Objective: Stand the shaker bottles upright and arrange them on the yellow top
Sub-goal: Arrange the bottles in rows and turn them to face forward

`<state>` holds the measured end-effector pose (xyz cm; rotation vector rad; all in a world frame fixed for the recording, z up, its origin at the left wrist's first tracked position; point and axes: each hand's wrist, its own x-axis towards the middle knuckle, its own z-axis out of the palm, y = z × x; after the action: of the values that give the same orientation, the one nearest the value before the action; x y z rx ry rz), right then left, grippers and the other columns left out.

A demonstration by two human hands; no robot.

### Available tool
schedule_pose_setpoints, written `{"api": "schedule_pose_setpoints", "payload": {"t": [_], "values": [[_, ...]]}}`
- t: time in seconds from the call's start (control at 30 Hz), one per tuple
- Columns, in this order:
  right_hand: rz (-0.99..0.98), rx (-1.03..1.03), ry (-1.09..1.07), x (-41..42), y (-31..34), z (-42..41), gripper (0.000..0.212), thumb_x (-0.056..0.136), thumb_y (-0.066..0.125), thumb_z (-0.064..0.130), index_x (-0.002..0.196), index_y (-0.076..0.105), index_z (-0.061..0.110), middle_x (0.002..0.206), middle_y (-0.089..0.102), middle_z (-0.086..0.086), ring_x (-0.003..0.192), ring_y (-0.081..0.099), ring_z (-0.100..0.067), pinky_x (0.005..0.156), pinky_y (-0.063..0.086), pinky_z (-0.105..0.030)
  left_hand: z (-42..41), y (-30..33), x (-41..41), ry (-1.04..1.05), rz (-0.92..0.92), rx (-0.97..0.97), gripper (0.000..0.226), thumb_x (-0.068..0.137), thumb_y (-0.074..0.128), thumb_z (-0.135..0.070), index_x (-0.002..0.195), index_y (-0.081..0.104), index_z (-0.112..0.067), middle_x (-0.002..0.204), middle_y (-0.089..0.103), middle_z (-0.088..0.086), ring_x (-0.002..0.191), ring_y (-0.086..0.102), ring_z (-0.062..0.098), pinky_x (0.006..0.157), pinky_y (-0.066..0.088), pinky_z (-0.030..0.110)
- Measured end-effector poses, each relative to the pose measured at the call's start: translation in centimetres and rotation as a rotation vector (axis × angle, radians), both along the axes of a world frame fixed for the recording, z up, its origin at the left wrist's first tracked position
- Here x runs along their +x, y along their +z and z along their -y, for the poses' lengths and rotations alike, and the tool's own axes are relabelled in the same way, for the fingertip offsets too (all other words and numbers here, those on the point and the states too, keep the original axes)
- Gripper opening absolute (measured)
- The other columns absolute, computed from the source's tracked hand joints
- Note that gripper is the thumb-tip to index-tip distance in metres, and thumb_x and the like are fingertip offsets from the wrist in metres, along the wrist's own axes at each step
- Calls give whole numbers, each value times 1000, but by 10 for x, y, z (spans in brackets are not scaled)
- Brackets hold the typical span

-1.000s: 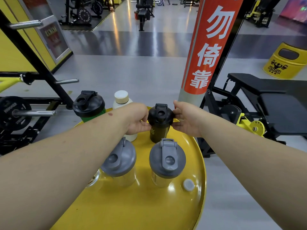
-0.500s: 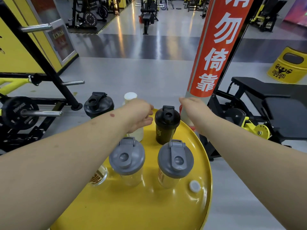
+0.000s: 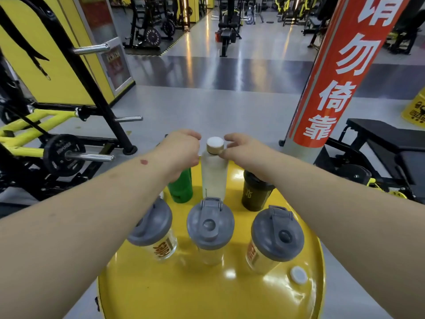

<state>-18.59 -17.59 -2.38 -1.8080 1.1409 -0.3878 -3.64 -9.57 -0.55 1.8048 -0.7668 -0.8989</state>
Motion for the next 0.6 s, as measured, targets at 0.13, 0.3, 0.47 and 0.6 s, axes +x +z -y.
{"api": "schedule_pose_setpoints", "payload": {"t": [0.13,0.3,0.47,0.6], "values": [[-52,-107,54,12,-3,0,50,89,77,33,135,60,22,133,67,-6,114,60,-23,91,47,-35,-5,-3,-7,-159,21,82,53,92,43,9,140,55,-11,114,61,12,93,58,22,86,57,37],[-60,-188,30,18,-8,4,42,94,73,33,132,62,18,128,68,-9,108,59,-24,84,44,-32,-3,-15,2,-162,-94,95,62,88,44,12,142,54,-16,113,66,12,97,64,20,97,55,36],[-132,-240,88,17,-5,7,41,96,70,34,133,62,18,128,68,-9,103,57,-22,80,39,-28,-6,-17,1,-178,-53,76,59,87,43,14,139,55,-11,118,64,8,109,64,24,99,55,45],[-177,-268,106,19,-5,9,41,97,68,35,134,61,17,128,66,-8,113,59,-25,84,41,-31,-8,-19,4,-169,-117,90,67,83,40,13,141,54,-18,122,65,15,117,63,29,101,53,45]]}}
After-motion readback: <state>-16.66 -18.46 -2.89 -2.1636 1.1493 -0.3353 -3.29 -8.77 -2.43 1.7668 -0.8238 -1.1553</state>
